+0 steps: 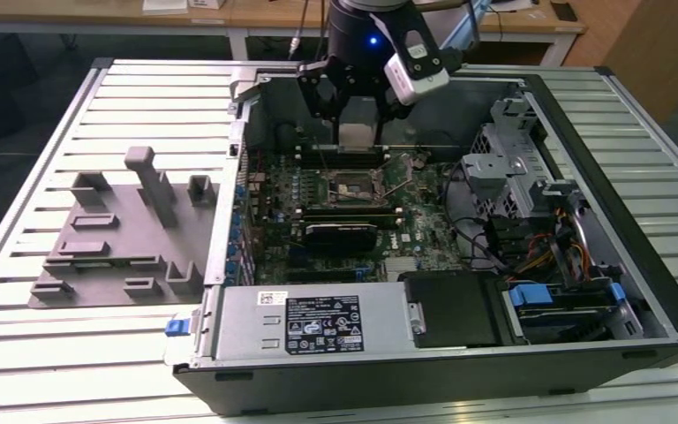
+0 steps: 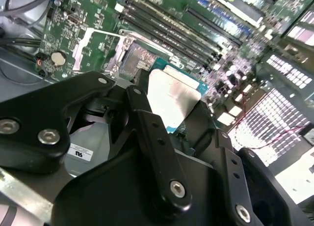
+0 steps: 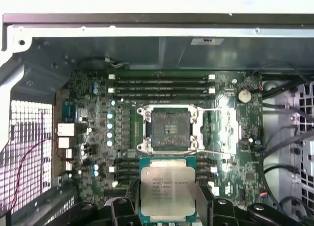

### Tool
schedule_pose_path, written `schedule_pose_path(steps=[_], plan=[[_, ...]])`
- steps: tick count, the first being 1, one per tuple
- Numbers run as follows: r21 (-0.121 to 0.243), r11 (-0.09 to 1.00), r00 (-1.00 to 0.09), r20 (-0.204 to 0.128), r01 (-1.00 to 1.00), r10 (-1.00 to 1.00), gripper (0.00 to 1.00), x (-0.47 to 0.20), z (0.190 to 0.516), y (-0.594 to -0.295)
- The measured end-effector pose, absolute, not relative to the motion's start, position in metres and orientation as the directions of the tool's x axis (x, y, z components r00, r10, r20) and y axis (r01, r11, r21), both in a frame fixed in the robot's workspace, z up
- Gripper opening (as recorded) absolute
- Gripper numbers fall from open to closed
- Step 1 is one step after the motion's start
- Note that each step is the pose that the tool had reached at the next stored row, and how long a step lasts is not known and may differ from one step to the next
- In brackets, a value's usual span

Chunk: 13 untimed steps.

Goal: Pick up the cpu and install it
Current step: 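Pick up the cpu and move it towards the insertion slot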

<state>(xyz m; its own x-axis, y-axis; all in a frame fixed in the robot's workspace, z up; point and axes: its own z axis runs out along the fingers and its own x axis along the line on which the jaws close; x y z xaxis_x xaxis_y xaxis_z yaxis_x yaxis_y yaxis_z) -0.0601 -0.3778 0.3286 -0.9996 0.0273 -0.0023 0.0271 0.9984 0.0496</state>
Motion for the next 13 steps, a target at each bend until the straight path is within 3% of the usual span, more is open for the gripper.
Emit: schedule_pose_path(steps=[13], plan=[[0.040, 0.999, -1.000, -0.003, 0.027, 0.027, 0.54, -0.060, 0.308, -0.354]])
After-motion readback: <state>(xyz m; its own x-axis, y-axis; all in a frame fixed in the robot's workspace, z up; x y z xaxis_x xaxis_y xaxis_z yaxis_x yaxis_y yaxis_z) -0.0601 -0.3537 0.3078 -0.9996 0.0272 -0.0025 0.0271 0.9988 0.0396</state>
